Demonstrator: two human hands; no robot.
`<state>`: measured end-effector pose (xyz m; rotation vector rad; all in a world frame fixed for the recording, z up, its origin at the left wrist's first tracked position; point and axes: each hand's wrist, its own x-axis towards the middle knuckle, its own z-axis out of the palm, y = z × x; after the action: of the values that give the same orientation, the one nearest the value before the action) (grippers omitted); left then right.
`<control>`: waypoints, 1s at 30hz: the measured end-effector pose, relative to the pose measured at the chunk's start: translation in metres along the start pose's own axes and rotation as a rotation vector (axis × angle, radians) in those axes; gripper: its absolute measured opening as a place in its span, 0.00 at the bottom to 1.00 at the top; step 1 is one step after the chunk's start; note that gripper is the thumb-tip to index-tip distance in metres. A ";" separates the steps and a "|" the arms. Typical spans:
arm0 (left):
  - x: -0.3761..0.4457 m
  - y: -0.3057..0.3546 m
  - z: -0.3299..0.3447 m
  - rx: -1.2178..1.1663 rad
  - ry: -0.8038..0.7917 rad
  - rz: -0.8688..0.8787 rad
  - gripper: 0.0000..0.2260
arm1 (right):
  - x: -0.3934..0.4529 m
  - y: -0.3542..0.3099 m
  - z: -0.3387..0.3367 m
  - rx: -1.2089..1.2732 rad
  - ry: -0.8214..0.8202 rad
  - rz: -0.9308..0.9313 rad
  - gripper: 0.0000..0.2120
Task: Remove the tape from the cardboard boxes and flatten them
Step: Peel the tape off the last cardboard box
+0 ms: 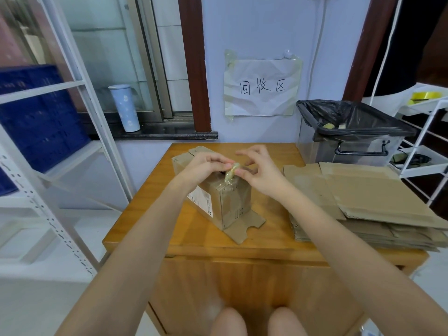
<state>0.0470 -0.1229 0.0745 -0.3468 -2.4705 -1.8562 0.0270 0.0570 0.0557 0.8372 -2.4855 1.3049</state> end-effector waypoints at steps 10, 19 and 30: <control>0.005 -0.003 0.003 0.056 0.058 -0.020 0.09 | -0.011 0.001 0.001 0.118 0.052 -0.022 0.08; 0.016 -0.010 0.009 0.196 0.082 -0.002 0.11 | -0.026 -0.009 0.001 0.448 0.052 0.005 0.12; 0.015 -0.012 0.009 0.390 -0.032 0.114 0.13 | -0.025 0.002 -0.003 0.518 0.068 0.196 0.05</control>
<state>0.0308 -0.1152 0.0627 -0.4874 -2.6887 -1.2971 0.0465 0.0704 0.0457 0.6342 -2.2464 2.0584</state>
